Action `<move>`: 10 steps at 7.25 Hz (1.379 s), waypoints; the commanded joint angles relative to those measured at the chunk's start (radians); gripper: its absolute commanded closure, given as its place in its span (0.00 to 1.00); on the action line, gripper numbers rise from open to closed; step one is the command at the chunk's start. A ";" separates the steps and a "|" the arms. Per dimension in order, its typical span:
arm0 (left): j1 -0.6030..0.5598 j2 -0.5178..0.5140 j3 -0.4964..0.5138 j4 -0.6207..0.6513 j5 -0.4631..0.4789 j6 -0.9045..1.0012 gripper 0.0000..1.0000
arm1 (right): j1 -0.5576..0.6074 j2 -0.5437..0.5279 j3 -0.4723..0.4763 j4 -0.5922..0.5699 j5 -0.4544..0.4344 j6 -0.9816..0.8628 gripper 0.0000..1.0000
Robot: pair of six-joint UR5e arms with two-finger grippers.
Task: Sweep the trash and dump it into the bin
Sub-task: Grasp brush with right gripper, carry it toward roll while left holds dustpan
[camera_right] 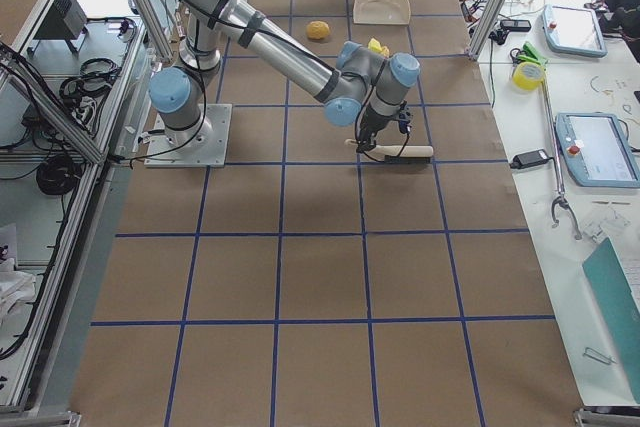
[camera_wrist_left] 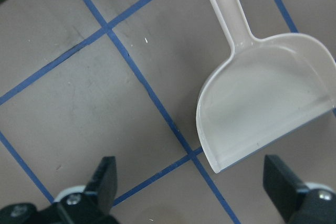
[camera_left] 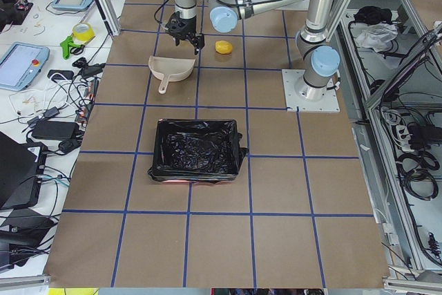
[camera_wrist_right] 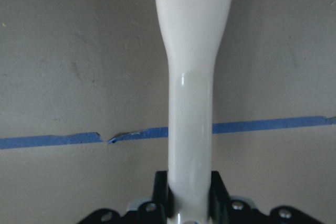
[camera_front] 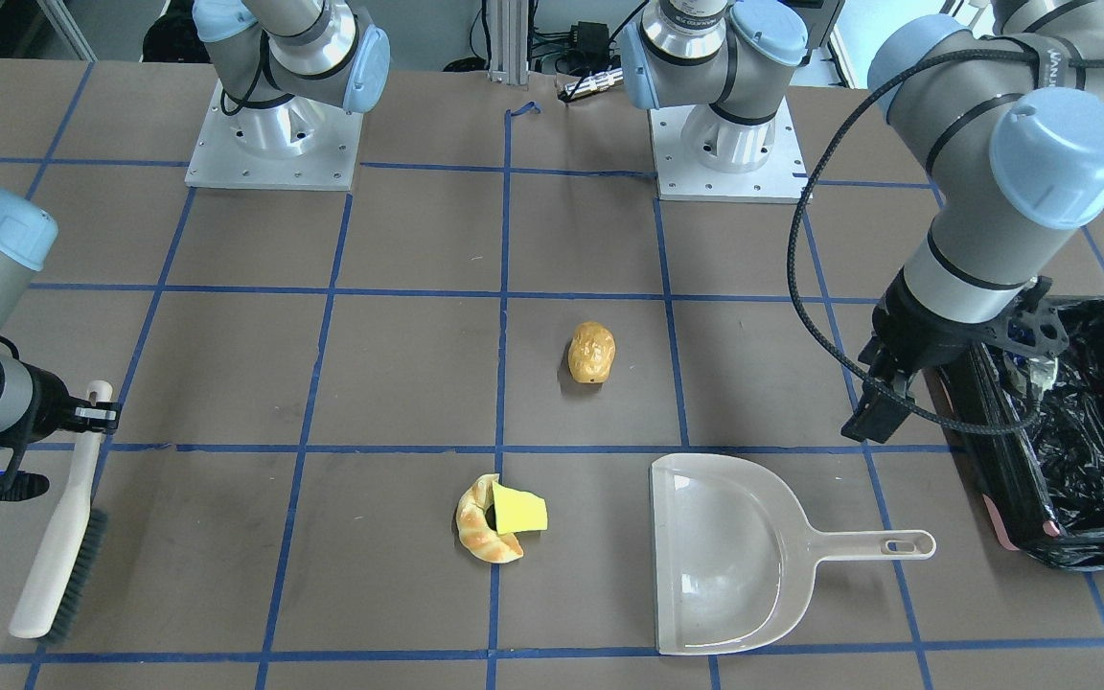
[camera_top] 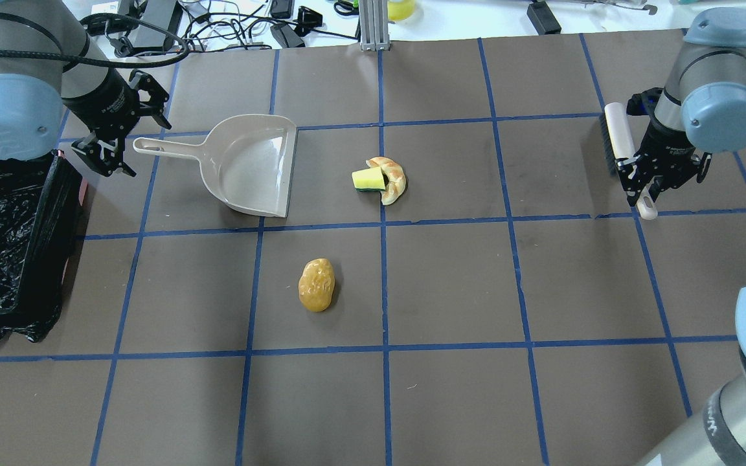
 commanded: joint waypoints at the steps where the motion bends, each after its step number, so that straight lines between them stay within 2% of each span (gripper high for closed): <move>1: 0.008 -0.073 0.005 0.068 0.000 -0.135 0.00 | 0.000 -0.003 -0.001 0.001 0.000 0.009 0.93; 3: 0.006 -0.145 0.013 0.195 0.002 -0.202 0.00 | 0.016 -0.067 -0.017 0.040 -0.017 0.060 0.93; 4: 0.008 -0.188 0.022 0.233 0.002 -0.219 0.00 | 0.086 -0.112 -0.034 0.129 -0.023 0.071 0.93; 5: 0.008 -0.222 0.042 0.240 0.003 -0.218 0.02 | 0.193 -0.115 -0.063 0.158 -0.028 0.119 0.94; 7: 0.008 -0.282 0.097 0.248 0.047 -0.221 0.01 | 0.369 -0.098 -0.078 0.205 -0.008 0.384 0.94; 9: 0.008 -0.325 0.115 0.275 0.072 -0.228 0.01 | 0.506 -0.060 -0.080 0.202 0.072 0.606 0.94; 10: 0.008 -0.339 0.120 0.275 0.071 -0.247 0.01 | 0.554 -0.039 -0.083 0.196 0.092 0.658 0.94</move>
